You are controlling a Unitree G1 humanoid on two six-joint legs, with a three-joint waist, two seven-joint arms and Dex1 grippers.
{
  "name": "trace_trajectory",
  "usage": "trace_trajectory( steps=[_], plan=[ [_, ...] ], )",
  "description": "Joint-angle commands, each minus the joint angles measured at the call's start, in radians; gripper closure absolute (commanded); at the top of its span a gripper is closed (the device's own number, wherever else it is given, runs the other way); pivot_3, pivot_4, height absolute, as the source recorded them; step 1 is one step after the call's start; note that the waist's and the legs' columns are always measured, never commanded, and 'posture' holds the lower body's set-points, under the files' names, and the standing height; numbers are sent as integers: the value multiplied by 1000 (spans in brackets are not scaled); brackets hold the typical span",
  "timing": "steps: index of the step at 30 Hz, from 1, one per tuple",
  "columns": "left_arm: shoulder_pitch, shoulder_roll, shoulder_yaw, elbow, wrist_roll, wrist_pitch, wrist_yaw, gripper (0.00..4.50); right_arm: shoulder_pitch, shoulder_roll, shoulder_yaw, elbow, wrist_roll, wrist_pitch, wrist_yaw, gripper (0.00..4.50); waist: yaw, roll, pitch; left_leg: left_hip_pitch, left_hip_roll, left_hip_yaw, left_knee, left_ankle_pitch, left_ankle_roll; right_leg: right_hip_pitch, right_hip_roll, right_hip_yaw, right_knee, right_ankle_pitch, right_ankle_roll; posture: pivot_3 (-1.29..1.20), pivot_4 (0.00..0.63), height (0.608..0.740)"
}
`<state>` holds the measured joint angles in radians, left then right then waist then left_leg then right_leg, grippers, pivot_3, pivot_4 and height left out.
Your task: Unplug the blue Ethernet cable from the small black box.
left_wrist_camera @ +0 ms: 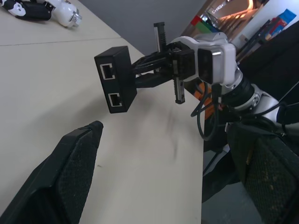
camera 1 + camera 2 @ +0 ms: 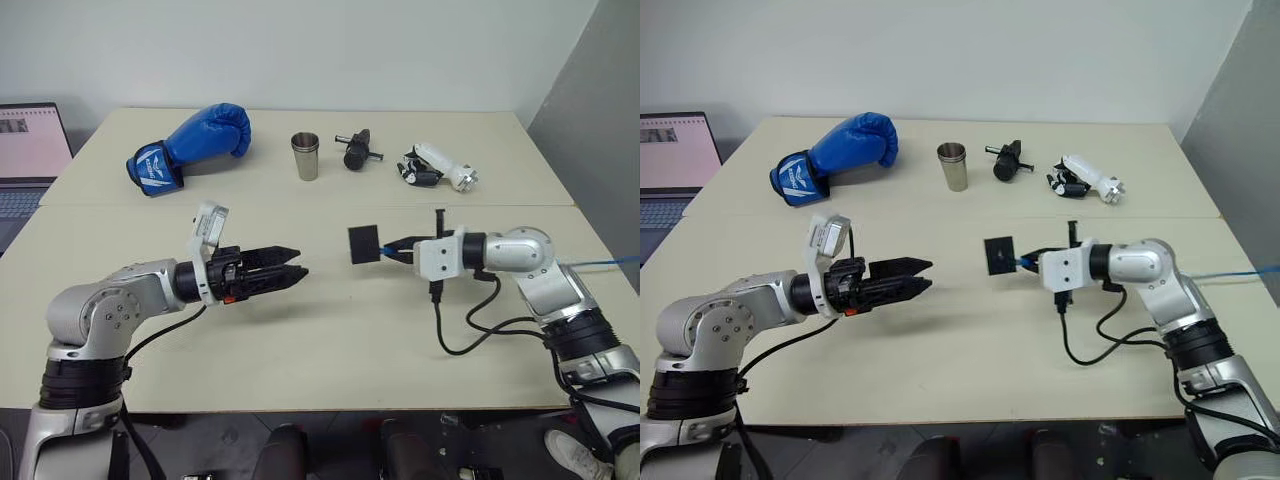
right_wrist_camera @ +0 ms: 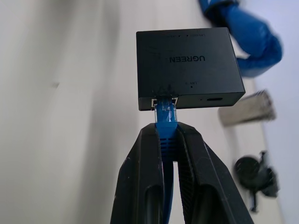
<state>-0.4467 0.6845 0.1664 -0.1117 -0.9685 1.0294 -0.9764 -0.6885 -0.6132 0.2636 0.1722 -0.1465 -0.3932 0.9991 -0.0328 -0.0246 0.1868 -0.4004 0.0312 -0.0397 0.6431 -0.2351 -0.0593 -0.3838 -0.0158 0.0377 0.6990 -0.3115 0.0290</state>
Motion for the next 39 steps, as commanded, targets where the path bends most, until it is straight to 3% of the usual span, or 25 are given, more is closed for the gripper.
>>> trace_trajectory(
  steps=[1,19,24,36,39],
  plan=[
    [-33,-27,47,8,-48,32,53,0,-35,32,-7,-85,31,66,-14,4367,1,0,0,0,0,-1,0,0,0,0,0,0,0,0,0,0,150,740],
    [-98,-89,42,62,-55,57,109,0,-43,79,48,-191,14,84,-3,4367,0,0,0,0,-1,-3,0,0,0,1,-1,0,0,0,0,0,150,740],
    [-111,-97,36,66,-63,71,107,896,-42,79,61,-202,5,77,-12,4367,0,0,0,0,-1,-3,0,0,0,1,-2,0,0,0,0,0,150,740],
    [-121,-104,17,72,-51,80,94,3523,-59,86,62,-188,-9,61,-40,4367,0,0,0,0,-1,-4,0,0,0,1,-2,0,0,0,0,0,150,740],
    [-117,-102,13,66,-46,79,93,3706,-60,88,63,-190,-11,63,-40,4368,0,0,0,0,-1,-5,0,0,0,1,-2,0,0,0,0,0,150,740]
  ],
)
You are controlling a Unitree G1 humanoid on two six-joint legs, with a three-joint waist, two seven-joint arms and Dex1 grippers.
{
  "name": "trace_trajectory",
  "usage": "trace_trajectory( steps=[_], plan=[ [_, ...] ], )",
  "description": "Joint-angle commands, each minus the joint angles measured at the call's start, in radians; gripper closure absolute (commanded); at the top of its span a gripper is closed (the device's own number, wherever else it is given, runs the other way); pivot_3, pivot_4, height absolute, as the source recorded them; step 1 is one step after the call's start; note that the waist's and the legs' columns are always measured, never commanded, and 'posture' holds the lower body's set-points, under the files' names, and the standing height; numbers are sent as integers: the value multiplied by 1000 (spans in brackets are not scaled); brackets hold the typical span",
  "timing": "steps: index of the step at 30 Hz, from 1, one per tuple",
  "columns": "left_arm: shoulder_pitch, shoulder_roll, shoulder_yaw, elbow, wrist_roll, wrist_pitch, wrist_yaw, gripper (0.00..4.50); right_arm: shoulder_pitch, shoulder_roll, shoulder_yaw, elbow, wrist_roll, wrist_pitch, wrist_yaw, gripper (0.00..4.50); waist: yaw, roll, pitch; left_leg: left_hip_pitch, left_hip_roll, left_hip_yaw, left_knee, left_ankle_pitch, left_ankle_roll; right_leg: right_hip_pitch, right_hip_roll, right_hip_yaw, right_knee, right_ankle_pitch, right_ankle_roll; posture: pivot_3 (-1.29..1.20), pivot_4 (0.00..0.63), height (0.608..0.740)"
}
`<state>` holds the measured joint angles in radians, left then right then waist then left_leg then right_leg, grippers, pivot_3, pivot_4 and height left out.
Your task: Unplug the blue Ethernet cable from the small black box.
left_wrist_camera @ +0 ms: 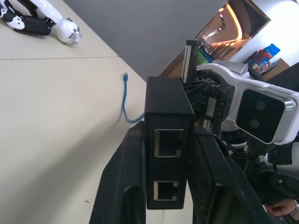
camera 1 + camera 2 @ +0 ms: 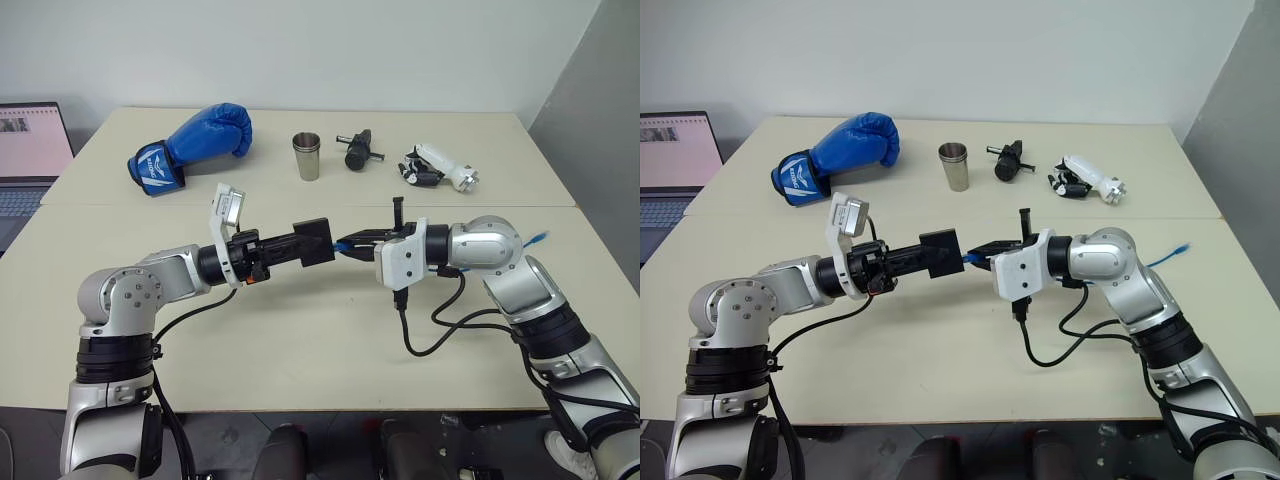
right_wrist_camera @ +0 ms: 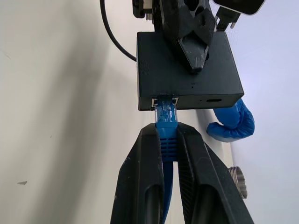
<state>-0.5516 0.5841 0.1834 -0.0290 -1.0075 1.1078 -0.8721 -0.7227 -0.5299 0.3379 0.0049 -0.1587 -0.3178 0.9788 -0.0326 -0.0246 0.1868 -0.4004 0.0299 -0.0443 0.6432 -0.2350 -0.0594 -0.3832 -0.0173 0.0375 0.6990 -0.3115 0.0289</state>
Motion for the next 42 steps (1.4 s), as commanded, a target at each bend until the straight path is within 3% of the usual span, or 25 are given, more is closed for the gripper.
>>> trace_trajectory(
  steps=[1,10,11,17,20,24,31,35,42],
  plan=[
    [-12,-2,-5,-17,-6,0,-11,3706,-27,5,-11,-22,0,-13,-18,4368,0,0,0,0,0,0,0,0,0,0,0,0,0,0,0,0,150,740],
    [-7,3,-2,-10,8,-4,-8,3706,-21,0,-3,-33,7,13,9,4368,0,0,0,0,0,0,0,0,0,0,0,0,0,0,0,0,150,740],
    [-7,4,-2,-7,9,-5,-9,3706,-19,-2,-3,-38,8,20,13,3667,0,0,0,0,0,0,0,0,0,0,0,0,0,0,0,0,150,740],
    [-10,39,-45,-14,70,-69,-84,3706,12,-34,-16,-122,57,109,59,2222,0,0,0,0,0,0,0,0,0,0,0,0,0,0,0,0,150,740],
    [-17,90,-106,-16,147,-148,-176,3706,63,-74,-51,-224,165,255,116,2195,1,0,0,0,0,-1,0,0,0,0,0,0,0,0,0,0,150,740],
    [-40,131,-174,16,251,-297,-303,3706,118,-95,-119,-345,358,592,120,2195,3,0,0,0,0,-1,-1,0,0,0,0,0,-1,0,0,0,150,740],
    [-99,149,-196,74,302,-387,-447,3706,154,-7,-219,-375,634,1042,0,2195,0,0,0,0,0,0,-1,0,0,1,1,-2,-1,0,0,0,150,740],
    [-120,152,-190,91,299,-383,-491,3706,138,32,-238,-362,726,1165,-31,2195,-1,0,0,-1,0,1,-2,0,0,-1,1,0,-1,0,0,0,150,740],
    [-112,161,-207,77,328,-397,-536,3706,94,65,-211,-302,744,1182,-40,2195,-1,0,0,-2,0,3,-2,0,1,-2,1,-1,-1,0,0,0,150,740]
  ],
)
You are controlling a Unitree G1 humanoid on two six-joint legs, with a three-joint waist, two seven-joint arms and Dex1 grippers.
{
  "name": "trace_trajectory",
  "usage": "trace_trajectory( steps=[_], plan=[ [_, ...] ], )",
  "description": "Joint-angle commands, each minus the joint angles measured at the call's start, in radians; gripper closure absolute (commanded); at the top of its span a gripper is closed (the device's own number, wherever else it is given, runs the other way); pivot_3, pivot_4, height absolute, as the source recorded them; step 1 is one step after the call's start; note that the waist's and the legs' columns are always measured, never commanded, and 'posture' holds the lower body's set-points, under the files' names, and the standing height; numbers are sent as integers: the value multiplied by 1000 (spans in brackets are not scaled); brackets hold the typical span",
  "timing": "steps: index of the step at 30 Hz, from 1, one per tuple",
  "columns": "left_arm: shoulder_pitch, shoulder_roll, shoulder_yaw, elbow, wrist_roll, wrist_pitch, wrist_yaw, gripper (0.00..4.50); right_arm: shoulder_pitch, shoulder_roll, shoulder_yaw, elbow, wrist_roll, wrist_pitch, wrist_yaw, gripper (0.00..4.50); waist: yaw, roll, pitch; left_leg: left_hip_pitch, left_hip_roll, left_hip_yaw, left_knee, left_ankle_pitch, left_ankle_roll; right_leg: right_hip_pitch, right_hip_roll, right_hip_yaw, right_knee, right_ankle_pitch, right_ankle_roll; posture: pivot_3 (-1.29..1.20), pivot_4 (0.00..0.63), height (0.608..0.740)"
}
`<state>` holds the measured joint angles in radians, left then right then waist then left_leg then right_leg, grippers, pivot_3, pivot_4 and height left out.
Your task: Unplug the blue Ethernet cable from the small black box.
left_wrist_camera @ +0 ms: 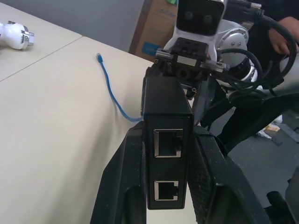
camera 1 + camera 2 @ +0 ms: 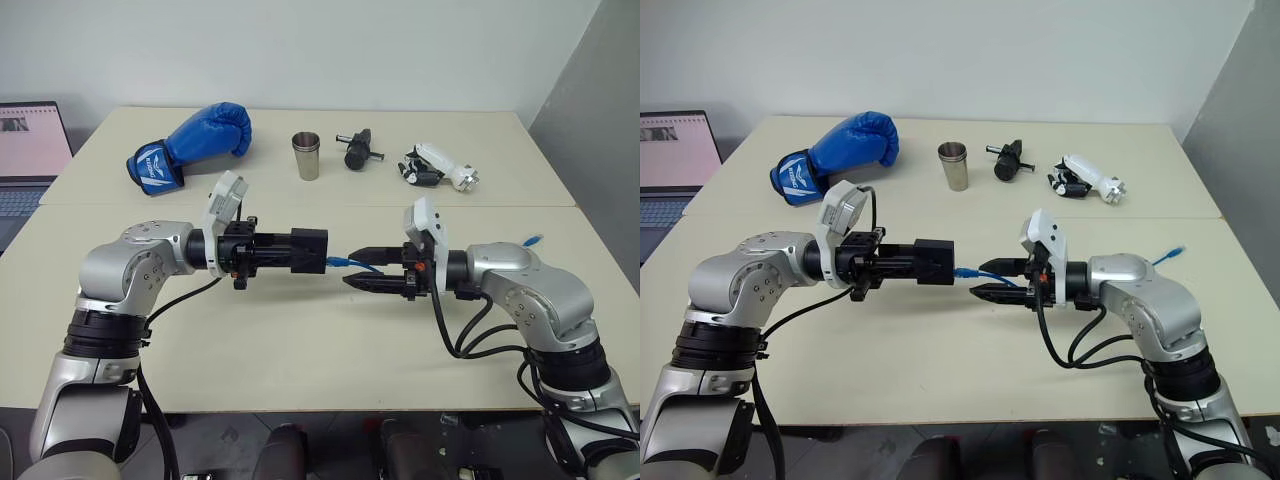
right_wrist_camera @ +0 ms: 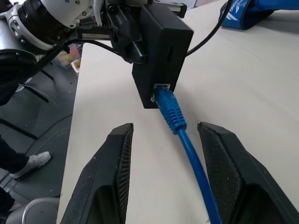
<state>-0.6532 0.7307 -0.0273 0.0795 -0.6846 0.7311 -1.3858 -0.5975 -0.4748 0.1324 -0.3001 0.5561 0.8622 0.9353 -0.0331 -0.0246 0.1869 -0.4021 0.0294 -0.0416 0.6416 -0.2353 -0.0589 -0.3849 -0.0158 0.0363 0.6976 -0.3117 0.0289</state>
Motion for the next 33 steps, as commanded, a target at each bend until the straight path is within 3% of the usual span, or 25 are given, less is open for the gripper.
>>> trace_trajectory(
  steps=[1,33],
  plan=[
    [-9,16,1,-31,13,-27,-25,3706,-36,15,-5,6,42,12,6,2195,0,0,0,0,0,0,0,0,0,0,0,0,0,0,0,0,150,740],
    [-12,10,-4,-64,51,-40,-45,3706,-106,36,75,96,34,6,38,2195,-1,0,0,-1,1,1,0,0,0,-2,1,0,0,0,0,0,150,740]
  ],
)
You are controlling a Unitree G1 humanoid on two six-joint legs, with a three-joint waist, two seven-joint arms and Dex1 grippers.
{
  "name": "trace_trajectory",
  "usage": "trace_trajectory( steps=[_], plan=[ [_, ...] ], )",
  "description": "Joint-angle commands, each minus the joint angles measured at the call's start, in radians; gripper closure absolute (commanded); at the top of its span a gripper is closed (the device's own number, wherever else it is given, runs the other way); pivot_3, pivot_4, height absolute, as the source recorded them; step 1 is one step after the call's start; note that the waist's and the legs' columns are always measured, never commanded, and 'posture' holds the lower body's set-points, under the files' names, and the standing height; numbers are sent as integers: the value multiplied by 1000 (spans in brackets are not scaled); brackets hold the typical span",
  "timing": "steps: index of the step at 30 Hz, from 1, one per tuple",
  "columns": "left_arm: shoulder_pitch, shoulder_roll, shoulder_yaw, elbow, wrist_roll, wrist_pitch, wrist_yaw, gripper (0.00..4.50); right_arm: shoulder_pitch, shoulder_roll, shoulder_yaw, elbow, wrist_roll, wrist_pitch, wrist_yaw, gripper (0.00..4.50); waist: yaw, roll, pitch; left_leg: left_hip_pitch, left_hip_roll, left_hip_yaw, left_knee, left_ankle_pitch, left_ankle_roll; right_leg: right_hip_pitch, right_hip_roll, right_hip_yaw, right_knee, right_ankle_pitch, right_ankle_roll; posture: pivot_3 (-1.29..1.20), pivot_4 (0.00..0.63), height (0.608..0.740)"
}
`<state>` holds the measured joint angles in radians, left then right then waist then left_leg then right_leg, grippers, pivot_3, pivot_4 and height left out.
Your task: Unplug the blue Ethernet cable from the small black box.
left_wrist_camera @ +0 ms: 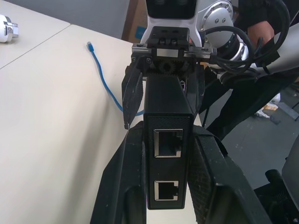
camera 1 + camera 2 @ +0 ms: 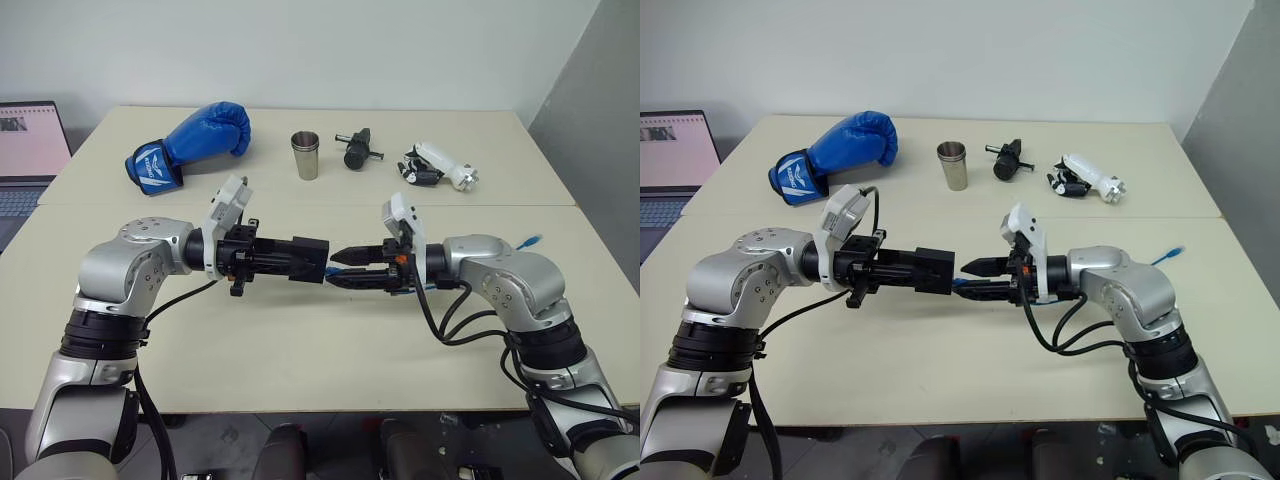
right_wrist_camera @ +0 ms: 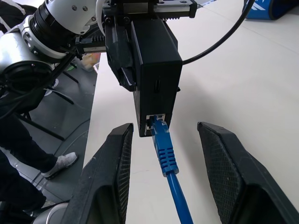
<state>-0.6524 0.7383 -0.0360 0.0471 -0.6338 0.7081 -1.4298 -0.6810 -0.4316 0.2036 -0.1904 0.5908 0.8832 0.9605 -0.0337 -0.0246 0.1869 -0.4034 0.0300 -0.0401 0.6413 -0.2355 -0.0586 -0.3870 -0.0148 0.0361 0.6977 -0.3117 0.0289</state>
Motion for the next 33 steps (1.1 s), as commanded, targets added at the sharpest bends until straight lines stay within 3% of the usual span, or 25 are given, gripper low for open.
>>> trace_trajectory(
  steps=[1,14,15,25,33],
  plan=[
    [-13,2,4,-32,0,-17,-1,3706,-23,-7,4,-13,-1,-14,12,2195,0,0,0,0,0,0,0,0,0,0,0,0,0,0,0,0,150,740],
    [-11,-8,3,-37,0,-17,5,3706,-27,-5,-7,0,15,-8,13,2195,0,0,0,0,0,0,0,0,0,0,0,0,0,0,0,0,150,740],
    [-10,-7,4,-38,0,-17,5,3706,-26,-5,-8,-1,17,-6,12,2557,0,0,0,0,0,0,0,0,0,0,0,0,0,0,0,0,150,740],
    [-7,2,-5,-35,9,-28,-17,3706,-36,-22,-11,1,51,24,46,4475,0,0,0,-1,0,0,0,0,0,0,0,0,0,0,0,0,150,740],
    [-2,10,-14,-38,10,-35,-38,3706,-42,-28,0,0,52,35,70,4488,0,0,0,-1,0,0,0,0,0,0,0,-1,0,0,0,0,150,740]
  ],
)
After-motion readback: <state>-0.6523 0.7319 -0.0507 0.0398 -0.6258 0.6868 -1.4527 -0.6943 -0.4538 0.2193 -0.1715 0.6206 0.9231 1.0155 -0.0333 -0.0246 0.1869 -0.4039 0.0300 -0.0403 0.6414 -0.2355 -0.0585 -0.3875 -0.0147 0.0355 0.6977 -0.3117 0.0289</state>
